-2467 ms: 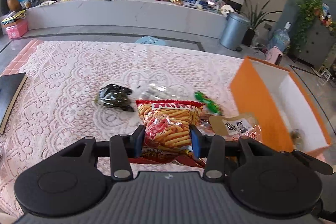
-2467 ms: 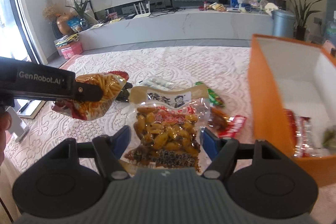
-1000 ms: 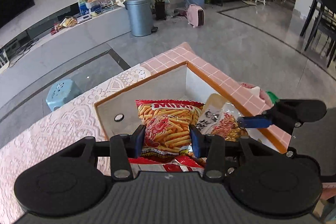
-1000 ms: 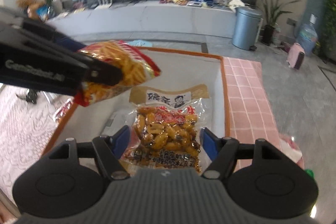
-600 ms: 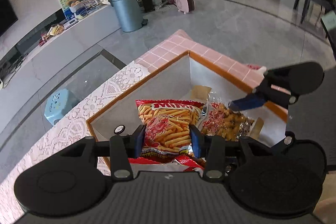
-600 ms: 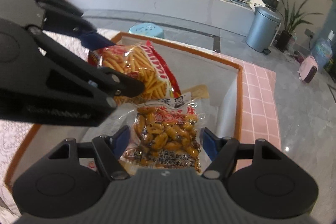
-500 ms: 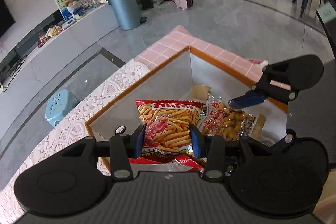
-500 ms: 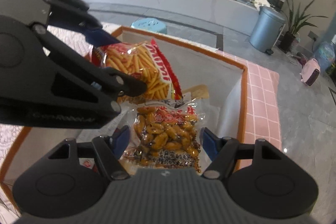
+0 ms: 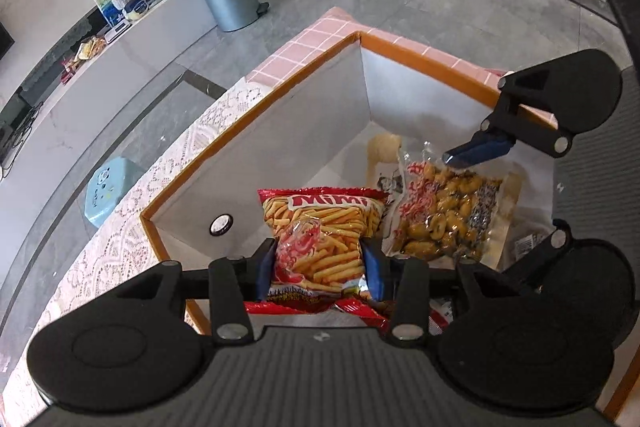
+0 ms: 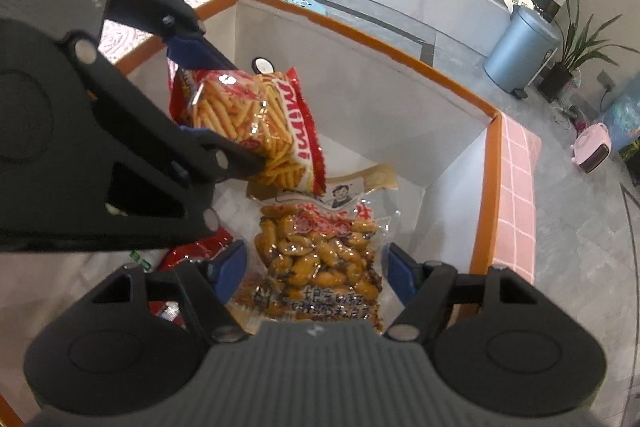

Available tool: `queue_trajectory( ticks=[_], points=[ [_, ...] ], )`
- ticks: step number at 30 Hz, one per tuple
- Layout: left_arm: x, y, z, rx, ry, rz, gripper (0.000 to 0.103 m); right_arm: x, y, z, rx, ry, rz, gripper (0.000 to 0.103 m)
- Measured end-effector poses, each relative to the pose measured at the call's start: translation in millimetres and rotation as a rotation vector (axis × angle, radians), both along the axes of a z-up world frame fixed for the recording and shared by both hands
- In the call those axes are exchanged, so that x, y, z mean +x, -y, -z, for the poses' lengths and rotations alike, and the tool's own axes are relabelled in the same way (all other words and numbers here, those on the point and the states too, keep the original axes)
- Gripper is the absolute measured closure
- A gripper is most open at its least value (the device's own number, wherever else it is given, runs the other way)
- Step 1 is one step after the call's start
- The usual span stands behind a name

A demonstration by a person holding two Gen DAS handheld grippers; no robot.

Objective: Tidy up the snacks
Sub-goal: 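Open the right tool dropping the peanut bag while the left tool releases the chip bag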

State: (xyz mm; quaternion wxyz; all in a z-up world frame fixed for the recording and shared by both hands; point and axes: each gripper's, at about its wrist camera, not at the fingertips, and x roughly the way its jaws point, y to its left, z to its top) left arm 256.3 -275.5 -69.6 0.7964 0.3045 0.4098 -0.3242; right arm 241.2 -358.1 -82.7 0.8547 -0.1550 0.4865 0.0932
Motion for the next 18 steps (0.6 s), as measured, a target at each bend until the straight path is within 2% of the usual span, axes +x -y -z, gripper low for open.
queue_trajectory(
  ticks=[6,8,10,12,18],
  points=[
    [-4.4,-5.7,-3.3,0.001,0.015,-0.009,0.048,0.8,-3.6,0.2,-0.003,-0.005,0.007,0.030],
    [-7.0,-8.0,-8.8,-0.013,0.036,-0.021,0.043,-1.4,-5.7,2.4,-0.018,-0.009,0.002,0.029],
    [-8.8,-12.0,-18.2,-0.045,0.045,-0.035,0.034,-1.0,-8.0,4.8,-0.040,-0.011,-0.004,0.029],
    [-11.0,-17.1,-29.4,-0.081,0.050,-0.044,0.033,0.5,-9.9,6.1,-0.050,-0.012,-0.004,0.028],
    [-24.2,-34.4,-53.5,-0.121,0.088,-0.064,0.033,1.6,-11.7,2.1,-0.065,-0.010,0.008,0.025]
  ],
)
